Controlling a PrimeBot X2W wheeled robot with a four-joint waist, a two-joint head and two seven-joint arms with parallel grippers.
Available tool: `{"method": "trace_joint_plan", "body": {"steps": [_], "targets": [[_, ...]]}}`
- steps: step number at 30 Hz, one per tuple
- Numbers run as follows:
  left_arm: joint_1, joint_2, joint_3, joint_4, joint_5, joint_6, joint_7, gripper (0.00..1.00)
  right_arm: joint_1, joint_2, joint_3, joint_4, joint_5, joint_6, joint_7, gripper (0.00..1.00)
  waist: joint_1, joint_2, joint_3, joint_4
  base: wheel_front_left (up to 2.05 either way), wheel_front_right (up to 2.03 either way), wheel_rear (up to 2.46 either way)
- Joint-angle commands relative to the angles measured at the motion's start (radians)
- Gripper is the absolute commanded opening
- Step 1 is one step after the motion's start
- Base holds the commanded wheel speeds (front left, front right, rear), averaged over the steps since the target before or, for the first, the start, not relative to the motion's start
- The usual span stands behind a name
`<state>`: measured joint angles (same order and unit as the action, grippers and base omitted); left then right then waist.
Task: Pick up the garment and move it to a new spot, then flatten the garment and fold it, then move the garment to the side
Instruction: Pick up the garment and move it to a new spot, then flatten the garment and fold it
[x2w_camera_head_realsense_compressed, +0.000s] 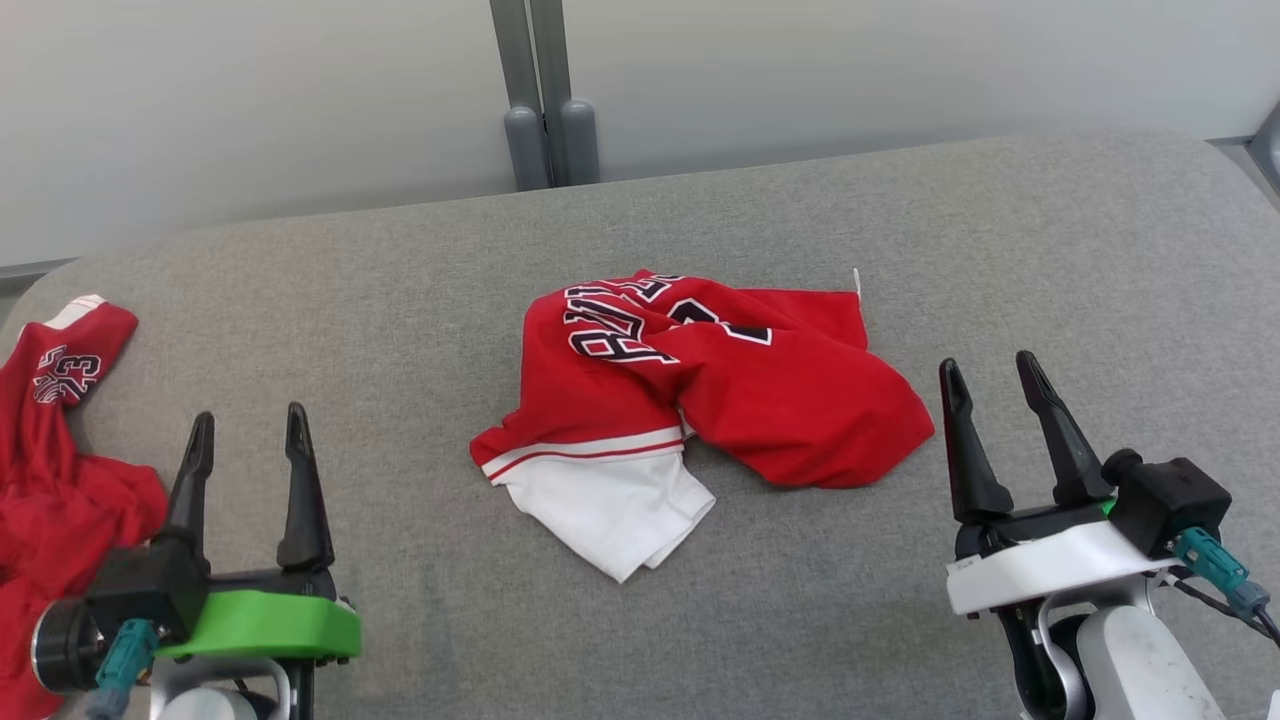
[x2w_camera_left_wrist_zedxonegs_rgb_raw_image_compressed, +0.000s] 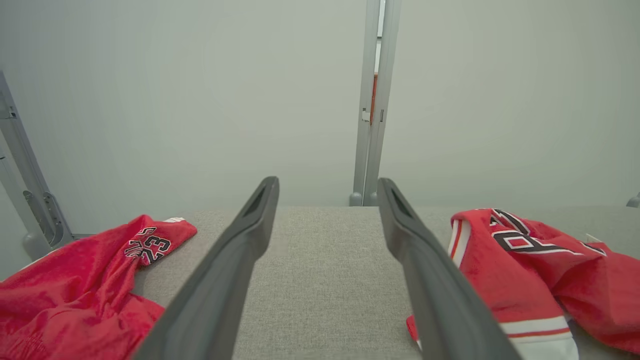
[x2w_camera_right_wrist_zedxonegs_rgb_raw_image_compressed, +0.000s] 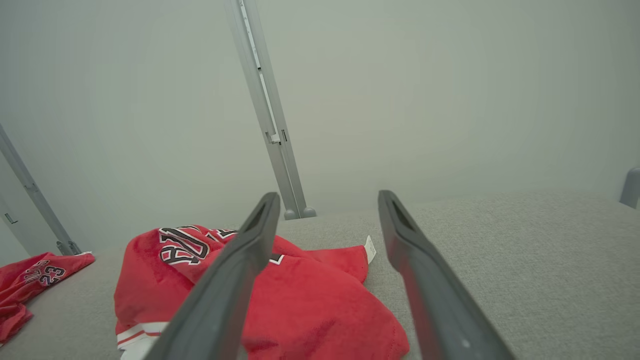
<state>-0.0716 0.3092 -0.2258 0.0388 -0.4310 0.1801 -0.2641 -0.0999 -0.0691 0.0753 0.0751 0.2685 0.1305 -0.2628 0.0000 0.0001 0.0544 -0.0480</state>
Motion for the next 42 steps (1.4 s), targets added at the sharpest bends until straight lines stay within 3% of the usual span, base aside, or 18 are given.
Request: {"method": "trace_joint_plan", "body": {"steps": [1,10,22,27,38,42], "targets": [[0.023,-0.016,0.018,-0.015,0.021,-0.01,0.0,1.0,0.013,-0.003,-0.004,-0.003,-0.009,0.0,-0.003,1.0,0.0,-0.0001,0.0,0.001,0.0,0.0,0.0],[0.068,-0.119,0.107,-0.028,0.107,-0.08,0.0,1.0,0.022,0.002,-0.022,-0.008,-0.008,0.0,-0.003,1.0,0.0,-0.0001,0.008,0.009,0.0,0.0,0.0],[0.057,-0.195,0.181,-0.01,0.161,-0.172,0.0,1.0,0.012,-0.013,-0.039,0.021,-0.013,0.0,-0.003,1.0,0.0,-0.0001,0.014,0.012,0.0,0.0,0.0],[0.041,-0.216,0.192,-0.001,0.17,-0.204,0.0,1.0,0.009,-0.008,-0.046,0.162,0.075,0.0,0.001,1.0,0.0,-0.0001,0.02,0.027,0.0,0.0,0.0],[0.007,-0.245,0.219,0.025,0.186,-0.245,-0.001,1.0,-0.171,-0.021,-0.031,0.502,0.291,0.001,0.306,1.0,0.0,-0.0001,0.066,0.094,0.0,0.0,0.0],[0.001,-0.25,0.222,0.03,0.19,-0.253,-0.001,1.0,-0.205,-0.026,-0.035,0.559,0.334,0.0,0.325,1.0,0.0,-0.0001,0.071,0.119,0.0,0.0,0.0]]}}
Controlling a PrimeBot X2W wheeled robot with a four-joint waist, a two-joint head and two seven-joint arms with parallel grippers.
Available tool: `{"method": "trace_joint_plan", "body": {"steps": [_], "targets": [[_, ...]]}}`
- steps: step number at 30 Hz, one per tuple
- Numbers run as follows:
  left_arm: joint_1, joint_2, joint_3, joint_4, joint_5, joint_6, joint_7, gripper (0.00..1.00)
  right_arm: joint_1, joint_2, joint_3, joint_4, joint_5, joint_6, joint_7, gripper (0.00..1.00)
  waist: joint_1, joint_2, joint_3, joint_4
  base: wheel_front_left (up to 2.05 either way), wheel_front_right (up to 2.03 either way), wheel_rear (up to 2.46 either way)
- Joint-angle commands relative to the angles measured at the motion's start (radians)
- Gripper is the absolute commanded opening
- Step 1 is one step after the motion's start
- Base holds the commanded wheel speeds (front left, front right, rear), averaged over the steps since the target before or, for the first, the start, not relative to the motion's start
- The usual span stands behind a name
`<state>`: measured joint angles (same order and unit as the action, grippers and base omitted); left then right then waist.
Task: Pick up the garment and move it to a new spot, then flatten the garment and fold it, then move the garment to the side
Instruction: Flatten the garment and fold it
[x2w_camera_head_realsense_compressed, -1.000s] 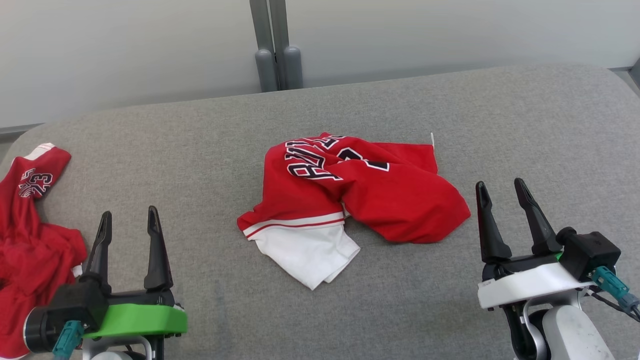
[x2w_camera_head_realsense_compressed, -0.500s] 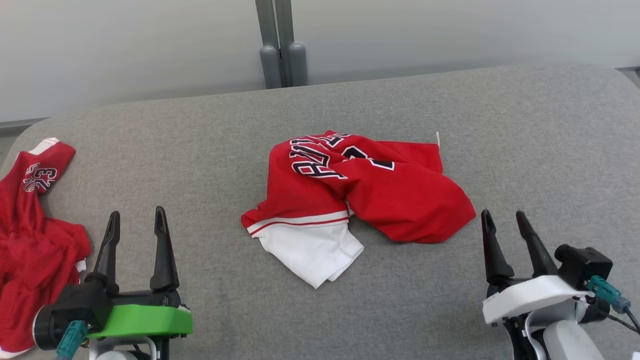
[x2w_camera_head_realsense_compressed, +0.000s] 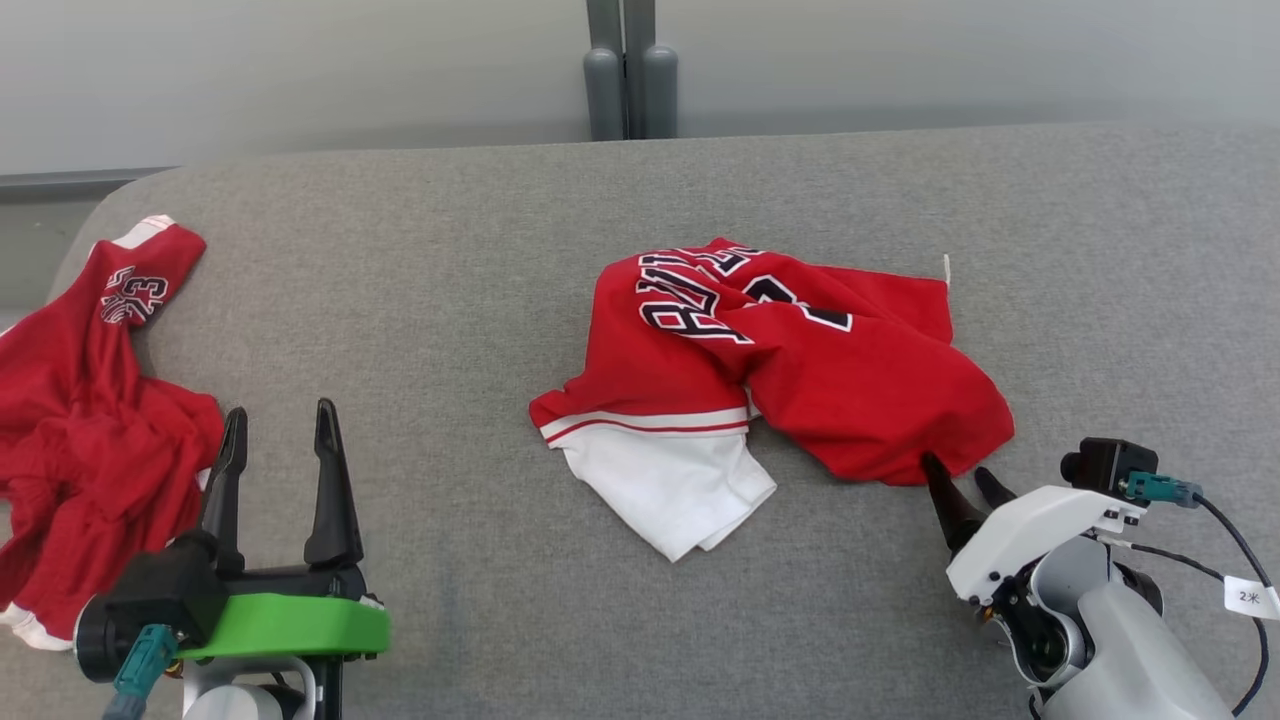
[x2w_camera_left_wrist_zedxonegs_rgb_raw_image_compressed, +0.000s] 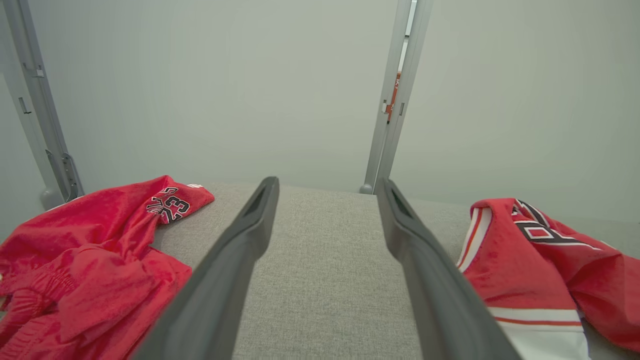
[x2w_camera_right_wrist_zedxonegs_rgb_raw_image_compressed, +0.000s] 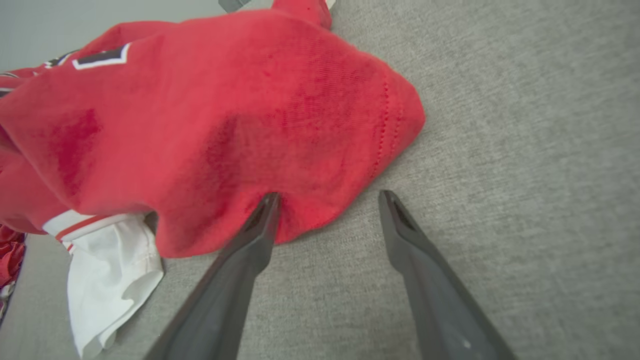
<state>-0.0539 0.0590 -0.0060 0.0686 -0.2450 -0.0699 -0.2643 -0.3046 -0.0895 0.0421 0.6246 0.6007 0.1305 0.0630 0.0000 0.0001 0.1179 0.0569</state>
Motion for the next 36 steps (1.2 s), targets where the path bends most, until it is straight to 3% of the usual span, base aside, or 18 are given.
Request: {"method": "trace_joint_plan", "body": {"steps": [1,2,3,4,5,15,23,29,36], "targets": [[-0.016,-0.001,0.004,0.002,0.005,-0.004,0.0,1.0,-0.006,-0.007,-0.002,0.023,0.006,0.0,-0.006,1.0,0.0,-0.0001,0.008,0.02,0.0,0.0,0.0],[-0.016,-0.001,0.006,0.003,0.005,-0.006,0.0,1.0,-0.012,-0.007,-0.001,0.033,0.008,0.0,-0.009,0.93,0.0,-0.0001,0.008,0.023,0.0,0.0,0.0],[-0.016,-0.003,0.008,0.005,0.005,-0.008,0.0,1.0,-0.019,-0.007,0.002,0.044,0.015,0.0,-0.013,0.47,0.0,-0.0001,0.008,0.026,0.0,0.0,0.0],[-0.015,-0.004,0.01,0.006,0.006,-0.008,0.0,1.0,-0.023,-0.008,0.011,0.046,0.018,0.0,-0.018,0.13,0.0,-0.0001,0.007,0.029,0.0,0.0,0.0],[-0.014,-0.005,0.011,0.008,0.007,-0.009,0.0,1.0,-0.028,-0.008,0.026,0.035,0.025,0.0,-0.033,0.0,0.0,-0.0001,0.006,0.031,0.0,0.0,0.0],[0.005,-0.008,0.004,0.028,0.001,-0.016,0.0,1.0,0.035,-0.122,0.072,-0.137,0.108,0.0,-0.06,0.0,0.0,-0.0001,-0.023,0.062,0.0,0.0,0.0],[-0.013,-0.008,-0.026,0.03,-0.033,-0.007,0.0,1.0,-0.058,-0.187,0.049,-0.261,0.125,0.001,0.064,0.0,0.0,-0.0001,0.013,0.118,0.0,0.0,0.0],[-0.053,-0.008,-0.066,0.036,-0.067,0.006,0.0,1.0,-0.212,-0.244,0.004,-0.19,0.121,0.0,0.176,0.0,0.0,-0.0001,0.089,0.193,0.0,0.0,0.0],[-0.114,-0.008,-0.138,0.056,-0.117,0.02,0.0,1.0,-0.377,-0.287,-0.064,0.035,0.099,0.001,0.202,0.0,0.0,-0.0001,0.147,0.273,0.0,0.0,0.0]]}}
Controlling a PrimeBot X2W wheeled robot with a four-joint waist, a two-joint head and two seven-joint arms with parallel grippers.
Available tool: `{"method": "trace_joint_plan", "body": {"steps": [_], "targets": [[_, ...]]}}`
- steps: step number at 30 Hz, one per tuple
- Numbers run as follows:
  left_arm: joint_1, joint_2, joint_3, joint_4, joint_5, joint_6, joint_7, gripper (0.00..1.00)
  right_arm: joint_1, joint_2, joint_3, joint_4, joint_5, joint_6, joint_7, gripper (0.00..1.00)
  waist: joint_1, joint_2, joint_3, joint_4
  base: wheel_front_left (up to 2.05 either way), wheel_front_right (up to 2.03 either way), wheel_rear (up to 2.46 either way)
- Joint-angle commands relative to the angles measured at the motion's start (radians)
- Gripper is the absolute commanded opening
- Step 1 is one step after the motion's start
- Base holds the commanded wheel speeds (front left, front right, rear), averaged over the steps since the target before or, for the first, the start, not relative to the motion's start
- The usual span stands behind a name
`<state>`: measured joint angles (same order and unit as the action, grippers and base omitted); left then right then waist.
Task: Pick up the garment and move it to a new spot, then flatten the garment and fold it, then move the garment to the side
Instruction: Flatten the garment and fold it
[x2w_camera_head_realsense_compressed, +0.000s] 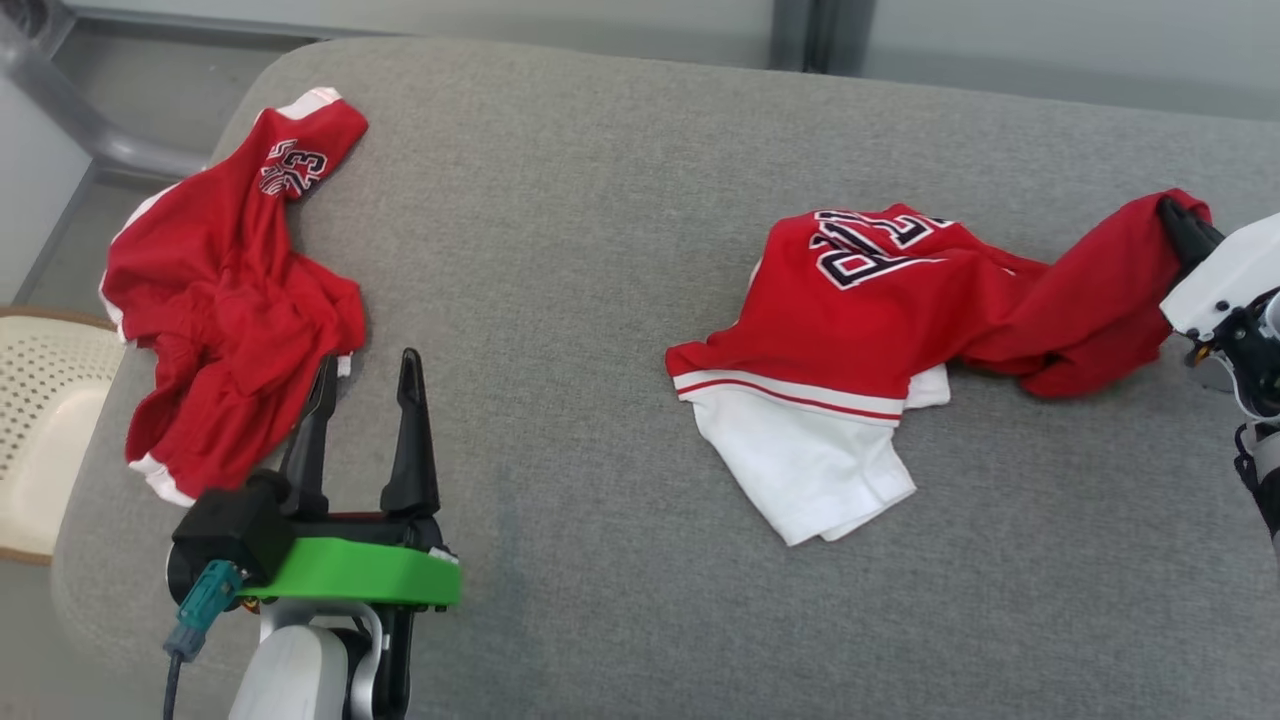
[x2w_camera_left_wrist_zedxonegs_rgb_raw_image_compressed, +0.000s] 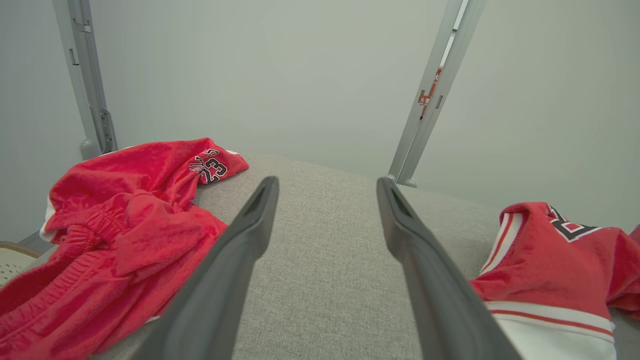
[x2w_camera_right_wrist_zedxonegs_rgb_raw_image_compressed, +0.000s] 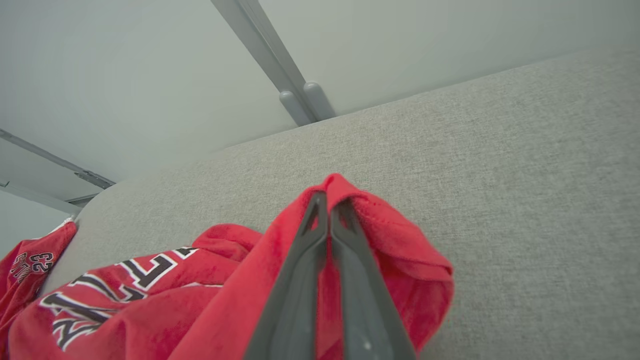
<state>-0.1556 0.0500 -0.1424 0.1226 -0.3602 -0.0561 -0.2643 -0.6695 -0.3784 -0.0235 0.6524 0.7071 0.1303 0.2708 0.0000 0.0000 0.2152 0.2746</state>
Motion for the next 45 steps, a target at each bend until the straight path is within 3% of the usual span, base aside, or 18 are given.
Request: {"method": "trace_joint_plan", "body": {"steps": [1,2,3,4,5,11,20,29,36,45], "targets": [[-0.016,0.001,-0.006,0.004,-0.006,0.007,0.0,1.0,-0.026,0.003,-0.001,0.032,-0.008,0.001,-0.008,0.0,0.0,0.0,0.05,0.059,0.0,0.0,0.0],[-0.019,0.001,-0.009,0.007,-0.007,0.01,0.0,1.0,-0.041,0.001,-0.002,0.063,-0.011,0.001,-0.013,0.0,0.0,0.0,0.049,0.061,0.0,0.0,0.0],[-0.021,0.001,-0.01,0.009,-0.007,0.011,0.0,1.0,-0.054,-0.001,0.0,0.087,-0.015,0.001,-0.02,0.2,0.0,0.0,0.047,0.061,0.0,0.0,0.0],[-0.02,0.001,-0.008,0.014,-0.007,0.013,0.0,1.0,-0.064,-0.001,0.005,0.116,-0.021,0.001,-0.031,0.46,0.0,0.0,0.042,0.059,0.0,0.0,0.0],[-0.018,0.001,-0.006,0.018,-0.006,0.014,0.0,1.0,-0.072,-0.001,0.01,0.138,-0.028,0.001,-0.042,1.0,0.0,0.0,0.037,0.057,0.0,0.0,0.0],[-0.003,0.001,0.006,0.029,0.015,0.004,0.0,1.0,-0.066,0.032,0.071,0.155,-0.013,0.001,-0.146,1.0,0.0,0.0,-0.013,0.01,0.0,0.0,0.0],[0.039,0.001,0.047,0.034,0.046,-0.011,0.0,1.0,0.105,0.043,0.154,-0.019,0.016,0.001,-0.367,1.0,0.0,0.0,-0.092,-0.102,0.0,0.0,0.0],[0.068,0.002,0.078,0.032,0.069,-0.021,0.0,1.0,0.311,0.082,0.18,-0.142,-0.008,0.001,-0.494,1.0,0.0,0.0,-0.116,-0.195,0.0,0.0,0.0],[0.048,0.002,0.075,0.031,0.078,-0.03,0.0,1.0,0.282,0.1,0.171,-0.137,-0.014,0.001,-0.472,1.0,0.0,0.0,-0.103,-0.212,0.0,0.0,0.0],[0.019,0.002,0.056,0.045,0.068,-0.028,0.0,1.0,0.101,0.092,0.179,0.028,0.035,0.001,-0.325,1.0,0.0,0.0,-0.067,-0.147,0.0,0.0,0.0]]}}
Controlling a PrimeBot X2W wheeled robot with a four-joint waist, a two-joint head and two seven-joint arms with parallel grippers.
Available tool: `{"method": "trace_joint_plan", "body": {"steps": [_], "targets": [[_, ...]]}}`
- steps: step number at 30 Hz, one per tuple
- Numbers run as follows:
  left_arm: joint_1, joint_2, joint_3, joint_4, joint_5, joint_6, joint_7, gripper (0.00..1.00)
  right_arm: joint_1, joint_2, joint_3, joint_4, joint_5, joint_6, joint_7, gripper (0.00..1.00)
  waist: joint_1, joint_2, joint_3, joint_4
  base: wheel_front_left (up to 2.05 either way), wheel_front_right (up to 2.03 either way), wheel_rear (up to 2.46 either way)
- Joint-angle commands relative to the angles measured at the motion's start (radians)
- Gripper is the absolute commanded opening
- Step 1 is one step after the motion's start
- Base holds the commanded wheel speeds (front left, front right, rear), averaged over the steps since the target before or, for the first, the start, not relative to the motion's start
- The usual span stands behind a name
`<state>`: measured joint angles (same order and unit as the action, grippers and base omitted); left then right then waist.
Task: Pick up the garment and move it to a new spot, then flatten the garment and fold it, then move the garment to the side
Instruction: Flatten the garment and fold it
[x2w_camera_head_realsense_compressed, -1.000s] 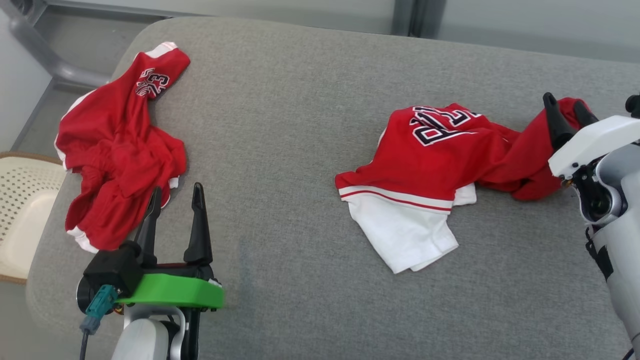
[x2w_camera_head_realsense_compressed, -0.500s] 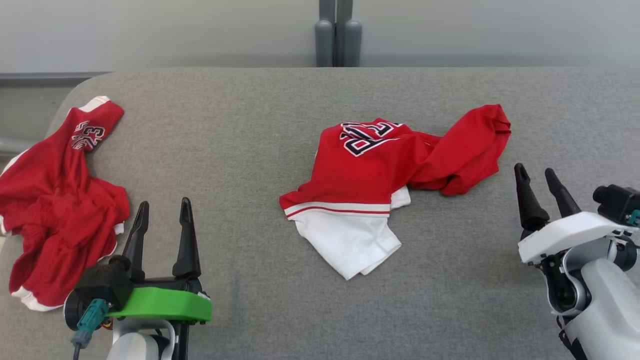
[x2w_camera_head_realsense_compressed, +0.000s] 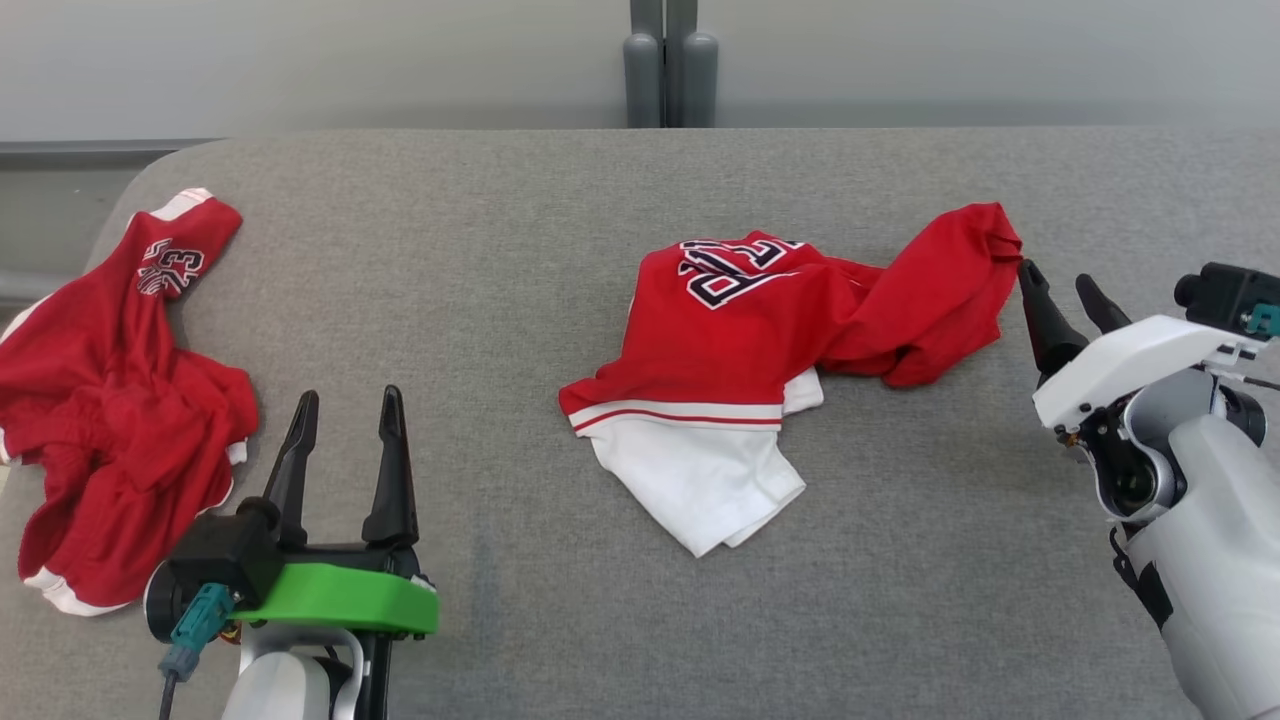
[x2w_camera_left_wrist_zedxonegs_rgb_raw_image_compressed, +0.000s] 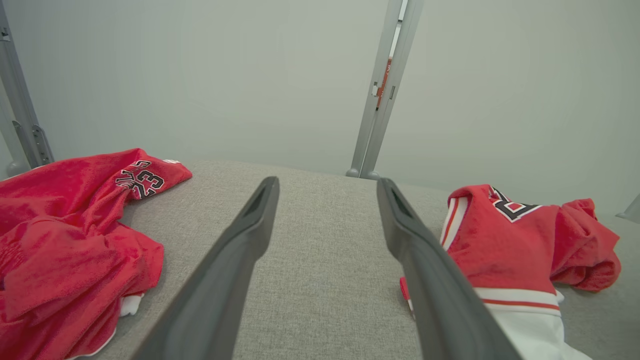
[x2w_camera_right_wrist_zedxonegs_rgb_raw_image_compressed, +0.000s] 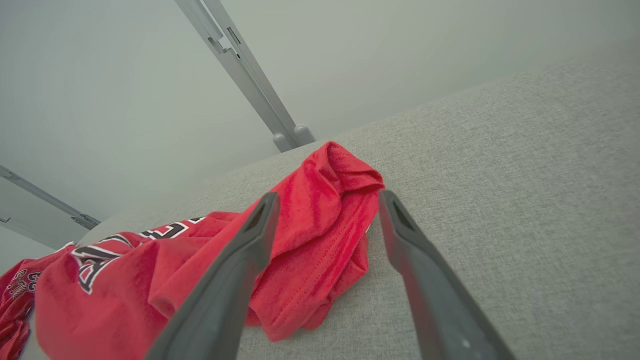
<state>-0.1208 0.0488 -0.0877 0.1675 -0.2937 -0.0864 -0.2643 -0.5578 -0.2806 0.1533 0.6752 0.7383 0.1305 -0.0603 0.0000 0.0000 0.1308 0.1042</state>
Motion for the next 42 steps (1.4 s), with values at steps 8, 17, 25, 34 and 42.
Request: {"method": "trace_joint_plan", "body": {"steps": [8,17,25,34,42], "targets": [[-0.043,0.003,-0.005,0.004,-0.009,-0.001,0.0,1.0,-0.146,-0.038,0.025,0.156,0.062,0.0,0.101,1.0,0.0,0.0,0.078,0.088,0.0,0.0,0.0],[-0.069,0.003,-0.007,0.005,-0.013,-0.001,0.0,1.0,-0.241,-0.039,0.041,0.284,0.125,0.0,0.134,0.84,0.0,0.0,0.128,0.124,0.0,0.0,0.0],[-0.062,0.003,0.004,0.013,-0.011,0.006,0.0,1.0,-0.238,-0.033,0.088,0.238,0.221,0.0,0.174,0.0,0.0,0.0,0.112,0.095,0.0,0.0,0.0],[-0.022,0.003,0.004,0.025,-0.007,0.005,0.0,1.0,-0.178,-0.126,0.18,0.097,0.281,0.0,0.323,0.0,0.0,0.0,0.026,0.007,0.0,0.0,0.0],[0.018,0.003,0.009,0.035,-0.012,0.011,0.0,1.0,-0.045,-0.276,0.227,-0.034,0.299,0.0,0.539,0.0,0.0,0.0,-0.03,-0.071,0.0,0.0,0.0]]}}
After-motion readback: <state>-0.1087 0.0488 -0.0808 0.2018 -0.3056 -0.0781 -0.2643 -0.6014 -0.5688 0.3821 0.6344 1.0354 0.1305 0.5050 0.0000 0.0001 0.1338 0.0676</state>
